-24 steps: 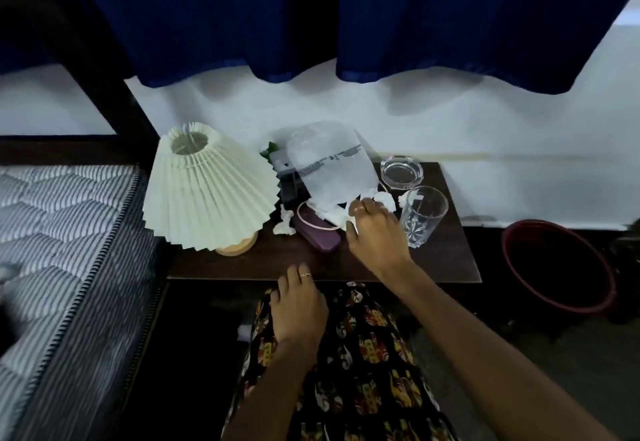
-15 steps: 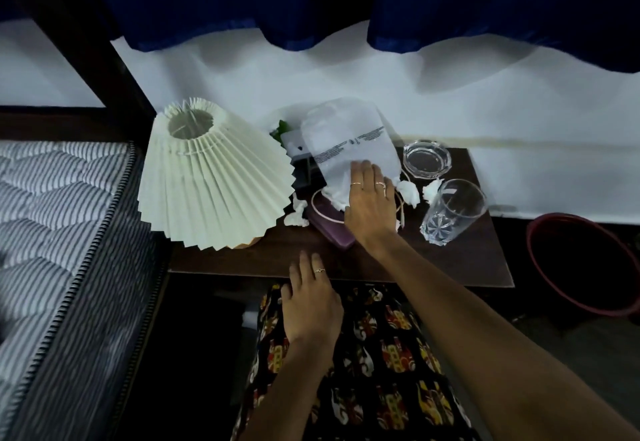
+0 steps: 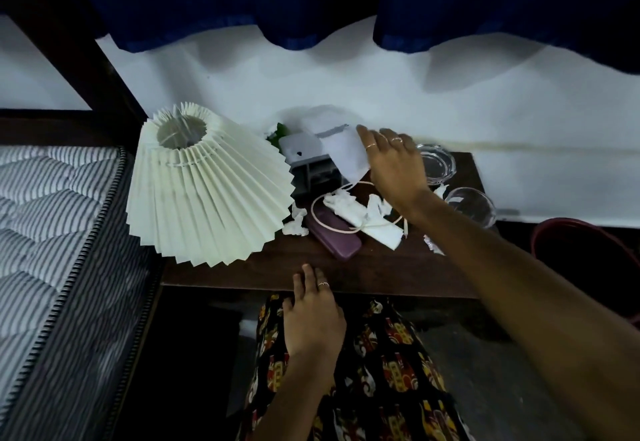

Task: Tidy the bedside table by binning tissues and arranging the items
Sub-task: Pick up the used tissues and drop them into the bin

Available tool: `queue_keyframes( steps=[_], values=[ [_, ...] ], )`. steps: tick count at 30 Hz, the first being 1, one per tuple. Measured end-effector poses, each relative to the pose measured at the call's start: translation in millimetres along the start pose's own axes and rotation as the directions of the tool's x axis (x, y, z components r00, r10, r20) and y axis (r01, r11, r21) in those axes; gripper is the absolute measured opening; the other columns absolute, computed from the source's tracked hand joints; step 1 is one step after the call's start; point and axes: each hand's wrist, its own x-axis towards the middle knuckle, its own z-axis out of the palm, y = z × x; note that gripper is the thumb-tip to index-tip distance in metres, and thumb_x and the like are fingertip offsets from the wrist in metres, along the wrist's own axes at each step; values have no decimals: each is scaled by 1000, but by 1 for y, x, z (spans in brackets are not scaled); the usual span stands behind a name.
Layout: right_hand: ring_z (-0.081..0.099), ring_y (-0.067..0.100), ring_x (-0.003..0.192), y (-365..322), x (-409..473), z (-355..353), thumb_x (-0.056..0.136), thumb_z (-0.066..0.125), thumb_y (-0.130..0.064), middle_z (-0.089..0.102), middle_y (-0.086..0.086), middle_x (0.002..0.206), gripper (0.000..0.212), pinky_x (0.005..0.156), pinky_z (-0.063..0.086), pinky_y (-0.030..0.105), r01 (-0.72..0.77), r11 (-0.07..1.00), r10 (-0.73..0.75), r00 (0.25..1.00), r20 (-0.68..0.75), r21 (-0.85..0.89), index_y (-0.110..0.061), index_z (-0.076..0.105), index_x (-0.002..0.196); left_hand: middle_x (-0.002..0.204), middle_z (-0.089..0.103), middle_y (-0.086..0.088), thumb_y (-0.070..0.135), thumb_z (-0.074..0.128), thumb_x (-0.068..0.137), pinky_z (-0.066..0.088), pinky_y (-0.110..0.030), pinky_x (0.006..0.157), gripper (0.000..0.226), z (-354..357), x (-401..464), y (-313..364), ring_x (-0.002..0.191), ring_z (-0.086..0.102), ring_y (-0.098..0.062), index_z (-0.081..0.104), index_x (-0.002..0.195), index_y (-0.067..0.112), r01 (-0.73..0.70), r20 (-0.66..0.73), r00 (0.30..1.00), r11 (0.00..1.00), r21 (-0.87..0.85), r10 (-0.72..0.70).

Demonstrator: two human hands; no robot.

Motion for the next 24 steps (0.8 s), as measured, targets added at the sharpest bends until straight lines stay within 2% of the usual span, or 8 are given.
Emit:
queue_keyframes(
  steps=[4, 8, 11, 13, 15, 17, 20, 24],
  values=[
    [58, 34, 113, 27, 10, -59, 75, 52, 9, 60, 14, 128, 65, 94, 44, 43, 14, 997, -7, 996, -93, 76, -10, 43, 137, 159, 1, -6, 29, 36, 96, 23, -43, 113, 63, -3, -3, 2, 147, 4, -23, 7, 149, 11, 4, 12, 1000, 1000, -5, -4],
    [55, 32, 115, 62, -10, -114, 66, 48, 14, 58, 9, 132, 77, 98, 40, 39, 15, 964, 28, 987, -160, 266, -15, 45, 137, 160, -2, -5, 31, 36, 96, 22, -43, 113, 65, -4, -6, 6, 147, 2, -22, 5, 149, 13, 14, 38, 999, 1000, 25, -15],
    [56, 32, 112, 100, -55, -135, 72, 42, 8, 59, 8, 131, 68, 94, 45, 40, 2, 944, 66, 978, -196, 329, -18, 47, 135, 160, -1, -4, 34, 38, 95, 21, -44, 114, 67, -4, -8, 8, 147, 3, -22, 6, 149, 14, 18, 52, 998, 998, 55, -21],
    [58, 34, 108, 130, -96, -135, 76, 38, 2, 60, 9, 130, 62, 88, 49, 42, -59, 949, 126, 971, -203, 310, -17, 48, 134, 160, 3, -4, 37, 40, 94, 23, -43, 113, 67, -2, -8, 11, 146, 6, -23, 10, 149, 14, 12, 53, 998, 998, 67, -15],
    [59, 33, 112, 169, -142, -125, 74, 48, 11, 60, 7, 131, 67, 89, 50, 42, -189, 931, 253, 951, -178, 314, -19, 48, 134, 159, 7, -4, 39, 41, 93, 25, -44, 112, 66, 1, -7, 14, 146, 10, -24, 15, 148, 15, 11, 44, 999, 997, 71, -14],
    [58, 30, 115, 205, -186, -111, 74, 56, 13, 59, 6, 132, 69, 91, 49, 40, -353, 874, 414, 900, -133, 335, -19, 48, 134, 159, 10, -4, 40, 41, 91, 27, -44, 111, 66, 4, -4, 16, 145, 12, -25, 18, 148, 16, 27, 32, 999, 997, 70, -29],
    [59, 33, 112, 242, -239, -91, 80, 50, 5, 60, 10, 129, 57, 88, 48, 41, -550, 754, 608, 791, -65, 359, -16, 47, 133, 158, 13, -4, 41, 41, 91, 29, -44, 110, 64, 12, 0, 25, 144, 15, -26, 19, 147, 17, 42, 37, 998, 995, 90, -46],
    [58, 41, 105, 260, -277, -55, 82, 40, 1, 63, 17, 118, 56, 82, 45, 44, -768, 544, 799, 598, 72, 337, -20, 44, 134, 156, 18, -7, 43, 40, 93, 33, -43, 107, 64, 16, 1, 35, 141, 21, -30, 21, 146, 13, 43, 21, 999, 986, 164, -47]
  ],
)
